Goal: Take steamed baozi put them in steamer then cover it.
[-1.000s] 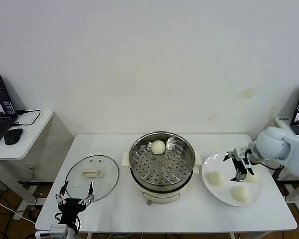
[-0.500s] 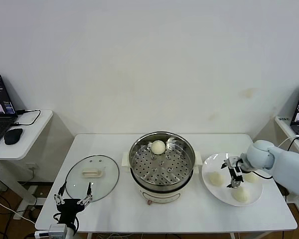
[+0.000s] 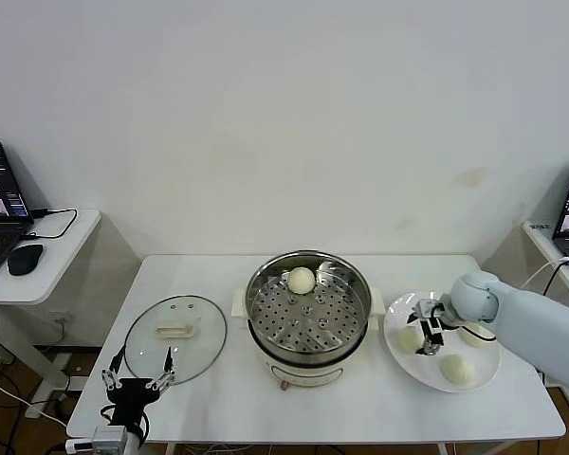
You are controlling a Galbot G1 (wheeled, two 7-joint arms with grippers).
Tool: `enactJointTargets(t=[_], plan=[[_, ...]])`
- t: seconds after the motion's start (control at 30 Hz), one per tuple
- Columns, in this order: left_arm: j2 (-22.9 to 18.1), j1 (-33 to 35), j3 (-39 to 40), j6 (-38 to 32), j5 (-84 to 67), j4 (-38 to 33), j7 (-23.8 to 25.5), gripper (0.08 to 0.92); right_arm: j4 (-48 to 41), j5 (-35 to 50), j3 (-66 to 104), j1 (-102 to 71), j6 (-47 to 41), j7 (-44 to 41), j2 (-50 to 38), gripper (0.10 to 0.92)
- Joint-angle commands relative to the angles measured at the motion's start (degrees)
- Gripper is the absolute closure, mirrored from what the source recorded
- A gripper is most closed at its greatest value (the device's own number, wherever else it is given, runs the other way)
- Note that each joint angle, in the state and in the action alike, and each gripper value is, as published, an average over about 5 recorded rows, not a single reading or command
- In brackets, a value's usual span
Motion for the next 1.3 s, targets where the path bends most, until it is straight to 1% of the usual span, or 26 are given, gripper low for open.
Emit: enactJointTargets(t=[0.03,0.13,0.33,0.57,0.73,0.87,1.0,1.17,1.3], plan=[[0.0,0.0,0.1,0.0,0.0,0.0,0.0,0.177,-1.2,-0.4,0.6,-1.1,0.0,0.0,1.3,0.367],[-0.1,-0.1,0.2,0.0,0.1,0.0,0.0,0.177,-0.9,0.1,0.7,-0.8,0.0,-0.5,1.1,0.399],[0.1,-0.3,0.3,0.1,0.1,-0.1,0.0,0.177,2.3,2.8,-0.8,4.6,-0.5,-2.5,-2.0,0.406],[0.3,-0.7,0.9,0.1,0.0,0.0,0.0,0.177,8.3,10.5,-12.7,23.8,-1.9,-6.1,-7.2,0.406],[0.6,-0.9,1.4,0.1,-0.1,-0.1,0.1,0.177,12.4,15.9,-24.3,42.5,-3.0,-8.0,-7.7,0.402],[0.9,-1.1,1.4,0.0,-0.4,-0.1,0.1,0.177,15.4,21.0,-31.3,54.7,-4.3,-7.6,-5.1,0.397],[1.1,-1.2,1.4,0.0,-0.7,-0.2,0.1,0.177,19.0,29.7,-34.1,60.9,-7.2,-4.9,0.0,0.391],[1.1,-1.3,1.1,0.0,-0.9,-0.3,0.1,0.177,21.8,39.1,-33.0,59.0,-12.9,0.8,8.7,0.389],[1.1,-1.4,0.8,0.0,-1.0,-0.1,0.0,0.177,20.6,42.6,-30.9,53.2,-16.3,5.2,15.2,0.389]])
